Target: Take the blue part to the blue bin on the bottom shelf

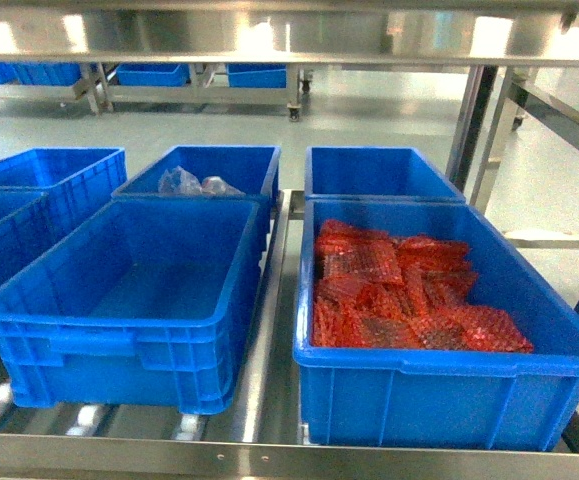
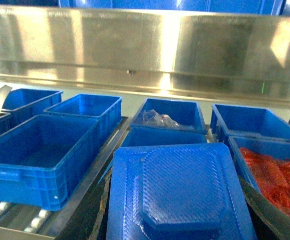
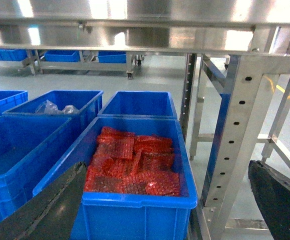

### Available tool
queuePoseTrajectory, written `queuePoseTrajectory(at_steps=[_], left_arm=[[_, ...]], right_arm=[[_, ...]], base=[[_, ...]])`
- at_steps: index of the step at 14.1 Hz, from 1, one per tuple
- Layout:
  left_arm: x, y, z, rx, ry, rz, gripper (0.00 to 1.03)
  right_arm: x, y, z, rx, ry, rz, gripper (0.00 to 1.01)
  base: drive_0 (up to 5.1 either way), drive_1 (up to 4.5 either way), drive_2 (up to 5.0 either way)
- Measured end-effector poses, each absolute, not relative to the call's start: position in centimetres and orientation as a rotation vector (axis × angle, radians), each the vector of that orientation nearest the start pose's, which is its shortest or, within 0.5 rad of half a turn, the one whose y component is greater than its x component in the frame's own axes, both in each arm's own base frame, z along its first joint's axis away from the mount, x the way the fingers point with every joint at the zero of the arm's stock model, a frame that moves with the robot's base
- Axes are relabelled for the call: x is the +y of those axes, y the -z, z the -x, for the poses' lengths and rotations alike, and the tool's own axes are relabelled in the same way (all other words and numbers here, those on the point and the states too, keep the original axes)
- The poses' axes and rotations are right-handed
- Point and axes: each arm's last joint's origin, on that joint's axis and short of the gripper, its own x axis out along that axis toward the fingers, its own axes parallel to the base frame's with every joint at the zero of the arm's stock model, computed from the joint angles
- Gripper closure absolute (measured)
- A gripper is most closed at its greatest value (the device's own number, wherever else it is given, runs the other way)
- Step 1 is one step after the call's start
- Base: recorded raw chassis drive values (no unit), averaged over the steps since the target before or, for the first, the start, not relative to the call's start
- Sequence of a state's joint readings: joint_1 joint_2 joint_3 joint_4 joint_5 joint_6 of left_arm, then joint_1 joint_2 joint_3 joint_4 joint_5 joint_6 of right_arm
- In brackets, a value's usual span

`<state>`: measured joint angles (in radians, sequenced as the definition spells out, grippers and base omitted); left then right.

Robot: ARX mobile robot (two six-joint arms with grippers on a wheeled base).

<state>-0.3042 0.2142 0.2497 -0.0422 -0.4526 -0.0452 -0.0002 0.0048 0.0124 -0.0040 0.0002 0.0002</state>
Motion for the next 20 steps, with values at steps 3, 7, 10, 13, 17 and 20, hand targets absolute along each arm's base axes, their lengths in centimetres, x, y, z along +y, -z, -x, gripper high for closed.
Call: queuePoseTrajectory(at_steps=[3, 7, 10, 13, 17, 20], left_arm=[[-1.74, -22.78, -9.78, 0.002, -0.148, 0.043, 0.59], [-1.75, -22.77, -9.78, 0.002, -0.148, 0.043, 0.59], [-1.75, -22.76, -9.79, 0.003, -0.148, 0.043, 0.59], [-1.75, -22.75, -9.79, 0.004, -0.148, 0.042, 0.59], [-1.75, -22.72, -9.79, 0.006, -0.149, 0.041, 0.59], [-1.75, -22.72, -9.79, 0.006, -0.149, 0.041, 0.59]], right_arm=[[0.00, -16.69, -9.72, -0.003, 0.000, 0.000, 0.03], [0.00, -16.69, -9.72, -0.003, 0.000, 0.000, 0.03], [0.00, -16.69, -9.72, -0.002, 0.000, 0.000, 0.03], [0.00, -16.69, -9.72, -0.003, 0.000, 0.000, 0.03], [0.00, -16.68, -9.72, -0.001, 0.000, 0.000, 0.03], [0.00, -16.68, -9.72, -0.002, 0.000, 0.000, 0.03]], base=[[0.0, 0.00, 0.0], [0.0, 0.00, 0.0], [0.0, 0.00, 0.0], [0.0, 0.00, 0.0], [0.0, 0.00, 0.0], [0.0, 1.39, -1.4]])
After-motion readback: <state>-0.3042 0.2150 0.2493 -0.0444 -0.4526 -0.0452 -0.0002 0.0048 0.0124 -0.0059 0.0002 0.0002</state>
